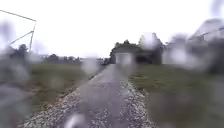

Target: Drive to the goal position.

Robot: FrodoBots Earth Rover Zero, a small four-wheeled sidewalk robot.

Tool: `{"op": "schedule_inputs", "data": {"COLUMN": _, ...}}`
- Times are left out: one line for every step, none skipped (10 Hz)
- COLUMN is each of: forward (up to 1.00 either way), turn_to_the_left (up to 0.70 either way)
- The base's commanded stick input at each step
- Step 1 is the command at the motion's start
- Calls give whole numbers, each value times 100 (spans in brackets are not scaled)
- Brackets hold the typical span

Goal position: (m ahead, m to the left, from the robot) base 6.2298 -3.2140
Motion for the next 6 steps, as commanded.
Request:
{"op": "schedule_inputs", "data": {"forward": 100, "turn_to_the_left": 0}}
{"op": "schedule_inputs", "data": {"forward": 100, "turn_to_the_left": 0}}
{"op": "schedule_inputs", "data": {"forward": 100, "turn_to_the_left": 0}}
{"op": "schedule_inputs", "data": {"forward": 100, "turn_to_the_left": 0}}
{"op": "schedule_inputs", "data": {"forward": 100, "turn_to_the_left": 0}}
{"op": "schedule_inputs", "data": {"forward": 100, "turn_to_the_left": 0}}
